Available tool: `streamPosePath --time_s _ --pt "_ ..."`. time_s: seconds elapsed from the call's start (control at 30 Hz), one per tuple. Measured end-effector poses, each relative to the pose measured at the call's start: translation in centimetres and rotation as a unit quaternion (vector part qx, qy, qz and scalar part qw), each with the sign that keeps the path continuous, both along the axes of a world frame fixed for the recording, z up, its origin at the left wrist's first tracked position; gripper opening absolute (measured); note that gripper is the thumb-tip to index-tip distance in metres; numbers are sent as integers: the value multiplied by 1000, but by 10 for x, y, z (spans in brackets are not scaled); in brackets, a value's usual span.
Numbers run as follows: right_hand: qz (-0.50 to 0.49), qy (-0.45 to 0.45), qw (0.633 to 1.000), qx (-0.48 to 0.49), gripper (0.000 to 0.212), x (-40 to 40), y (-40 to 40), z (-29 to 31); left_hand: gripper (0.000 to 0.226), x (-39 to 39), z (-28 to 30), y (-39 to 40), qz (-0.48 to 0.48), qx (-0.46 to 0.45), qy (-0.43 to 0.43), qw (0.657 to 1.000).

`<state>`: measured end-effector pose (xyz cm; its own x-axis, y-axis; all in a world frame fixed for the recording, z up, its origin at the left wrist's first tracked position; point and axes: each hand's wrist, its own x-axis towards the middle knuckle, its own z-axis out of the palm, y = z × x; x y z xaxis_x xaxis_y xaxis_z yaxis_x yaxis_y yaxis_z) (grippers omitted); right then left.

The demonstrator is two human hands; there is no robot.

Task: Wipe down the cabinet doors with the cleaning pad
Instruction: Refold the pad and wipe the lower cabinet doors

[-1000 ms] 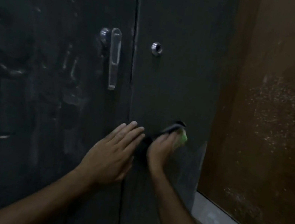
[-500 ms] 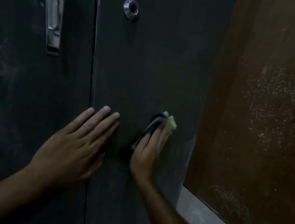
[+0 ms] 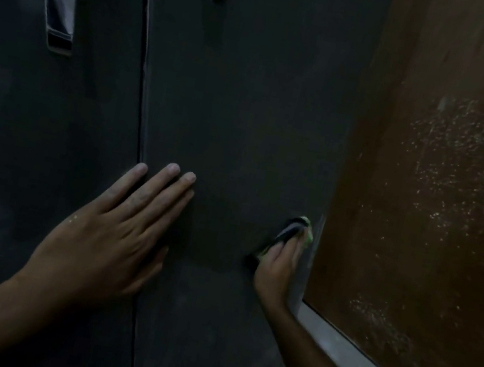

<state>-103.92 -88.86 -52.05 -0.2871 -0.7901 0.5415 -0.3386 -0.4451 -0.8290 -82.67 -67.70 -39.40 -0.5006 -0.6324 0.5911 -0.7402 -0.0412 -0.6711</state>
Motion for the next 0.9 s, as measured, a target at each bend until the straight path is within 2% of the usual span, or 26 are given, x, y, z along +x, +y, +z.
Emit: streamPosePath --time_s 0.07,0.13,0.2,0.27,0.33,0.37,0.47,0.5,0.57,0.63,0.7,0.73,0.83,0.9 --pt "-54 -82 990 102 51 -28 -44 33 80 0 0 0 -3 1 -1 1000" --pt "-72 -98 982 143 49 -46 -68 68 80 0 0 0 -2 4 0 1000" --pt "-47 -52 995 67 51 -32 -55 65 80 0 0 1 -1 6 2 1000" --pt "13 -4 1000 -4 55 -8 -22 23 80 0 1 0 -2 4 -1 1000" --pt "17 51 999 -1 57 -12 -10 -17 79 2 2 1 -8 10 -1 1000" --pt "-4 43 998 38 55 -23 -20 -13 78 3 1 1 -11 11 0 1000" --pt "-55 -73 982 163 46 -56 -74 41 78 3 1 2 -15 6 -5 1000" --pt "-51 -80 983 159 46 -60 -80 58 78 2 1 2 -14 7 -4 1000" --pt "-34 -39 996 79 50 -43 -64 56 79 2 0 2 -10 10 -2 1000" --pt "11 4 1000 19 55 -15 -28 8 81 2 1 2 -10 9 -4 1000" --pt "16 41 999 22 57 -15 -14 -36 81 2 0 2 -12 7 -1 1000" --pt "0 28 998 57 55 -22 -21 -33 80 2 0 2 -14 7 1 1000" --pt "-75 -90 981 155 47 -44 -63 15 80 1 0 1 -15 6 0 1000" --pt "-72 -73 990 93 48 -37 -58 39 80 2 -2 1 -15 5 4 1000"
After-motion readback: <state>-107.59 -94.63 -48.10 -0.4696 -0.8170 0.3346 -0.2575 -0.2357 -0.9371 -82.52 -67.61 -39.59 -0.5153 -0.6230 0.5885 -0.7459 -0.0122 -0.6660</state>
